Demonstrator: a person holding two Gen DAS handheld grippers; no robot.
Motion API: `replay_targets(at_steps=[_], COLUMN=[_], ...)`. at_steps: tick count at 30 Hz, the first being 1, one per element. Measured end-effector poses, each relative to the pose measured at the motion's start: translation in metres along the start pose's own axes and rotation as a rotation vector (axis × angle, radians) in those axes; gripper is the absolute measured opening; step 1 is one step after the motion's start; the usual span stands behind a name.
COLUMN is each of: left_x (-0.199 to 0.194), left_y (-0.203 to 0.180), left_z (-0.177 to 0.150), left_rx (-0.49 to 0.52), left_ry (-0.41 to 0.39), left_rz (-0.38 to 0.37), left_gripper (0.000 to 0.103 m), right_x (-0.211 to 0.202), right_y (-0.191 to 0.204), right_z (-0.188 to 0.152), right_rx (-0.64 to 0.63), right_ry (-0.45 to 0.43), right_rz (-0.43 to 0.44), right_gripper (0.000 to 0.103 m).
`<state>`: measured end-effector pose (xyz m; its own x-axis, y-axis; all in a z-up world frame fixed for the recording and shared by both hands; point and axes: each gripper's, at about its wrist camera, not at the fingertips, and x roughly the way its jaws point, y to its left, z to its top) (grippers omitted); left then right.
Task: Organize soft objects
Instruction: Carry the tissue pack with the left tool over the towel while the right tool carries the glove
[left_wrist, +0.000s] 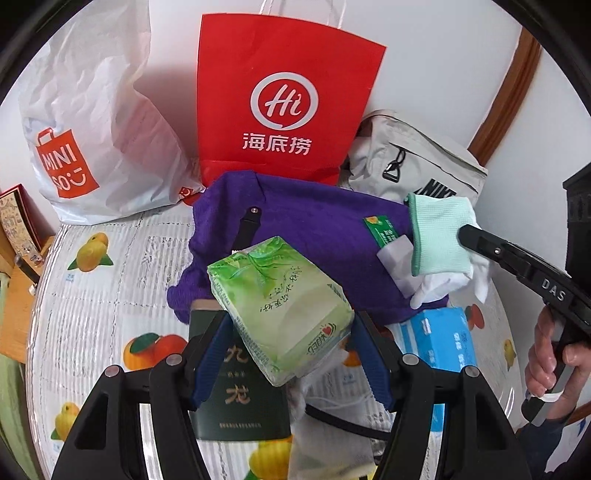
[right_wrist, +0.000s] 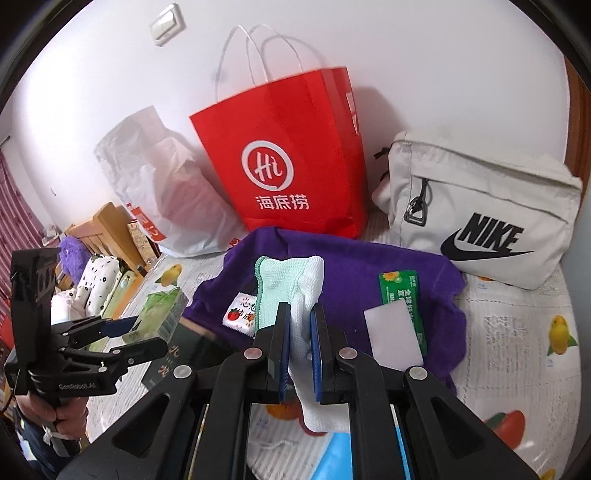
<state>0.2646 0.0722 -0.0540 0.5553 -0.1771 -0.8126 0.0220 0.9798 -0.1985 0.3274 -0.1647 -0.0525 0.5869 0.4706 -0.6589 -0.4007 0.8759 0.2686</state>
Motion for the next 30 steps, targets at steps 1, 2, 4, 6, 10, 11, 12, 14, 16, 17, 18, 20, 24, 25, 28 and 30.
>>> replay_targets(at_steps=[1, 2, 4, 6, 10, 11, 12, 14, 16, 17, 18, 20, 24, 25, 28, 30], left_x=[0.002, 0.005, 0.010, 0.015, 0.028, 0.032, 0.036, 0.042, 0.050, 0.053, 0.056, 0.063, 0.075, 0.077, 0.081, 0.083], left_y=[0.001, 0.002, 0.002, 0.003, 0.004, 0.004, 0.004, 0.003, 0.002, 0.001, 0.000, -0.002, -0.006, -0.007, -0.006, -0.005], left_z=[0.002, 0.004, 0.008, 0.012, 0.021, 0.023, 0.025, 0.028, 0.031, 0.033, 0.034, 0.037, 0.042, 0.043, 0.045, 0.046], left_rx=[0.000, 0.000, 0.003, 0.004, 0.005, 0.006, 0.007, 0.006, 0.007, 0.007, 0.007, 0.010, 0.016, 0.017, 0.010, 0.004], left_ry=[0.001, 0.002, 0.005, 0.007, 0.017, 0.020, 0.024, 0.031, 0.040, 0.044, 0.048, 0.055, 0.070, 0.071, 0.073, 0.074], left_rz=[0.000, 0.000, 0.001, -0.002, -0.003, -0.005, -0.004, -0.005, -0.009, -0.011, -0.014, -0.020, -0.025, -0.026, -0.030, -0.028], left_gripper=[0.064, 0.064, 0.064, 0.064, 0.064, 0.064, 0.064, 0.064, 0.064, 0.064, 0.064, 0.064, 0.064, 0.064, 0.064, 0.065], right_x=[0.005, 0.011, 0.021, 0.034, 0.064, 0.070, 0.075, 0.083, 0.090, 0.093, 0.095, 0.098, 0.097, 0.095, 0.090, 0.088], right_y=[-0.002, -0.004, -0.007, -0.010, -0.019, -0.021, -0.022, -0.025, -0.029, -0.031, -0.033, -0.036, -0.042, -0.042, -0.038, -0.034], right_z=[0.002, 0.004, 0.007, 0.008, -0.001, -0.004, -0.006, -0.009, -0.012, -0.012, -0.012, -0.012, -0.004, 0.000, 0.011, 0.017], right_rx=[0.004, 0.008, 0.017, 0.021, 0.031, 0.029, 0.025, 0.020, 0.026, 0.029, 0.031, 0.030, 0.057, 0.060, 0.046, 0.047], right_ry=[0.003, 0.008, 0.016, 0.036, 0.114, 0.128, 0.141, 0.170, 0.193, 0.204, 0.211, 0.217, 0.191, 0.174, 0.140, 0.116], right_rz=[0.002, 0.004, 0.004, 0.009, 0.002, -0.005, -0.011, -0.027, -0.038, -0.038, -0.038, -0.041, -0.028, -0.019, -0.006, 0.013], right_gripper=[0.010, 0.010, 0.010, 0.010, 0.010, 0.010, 0.011, 0.013, 0.014, 0.014, 0.014, 0.014, 0.014, 0.014, 0.014, 0.014])
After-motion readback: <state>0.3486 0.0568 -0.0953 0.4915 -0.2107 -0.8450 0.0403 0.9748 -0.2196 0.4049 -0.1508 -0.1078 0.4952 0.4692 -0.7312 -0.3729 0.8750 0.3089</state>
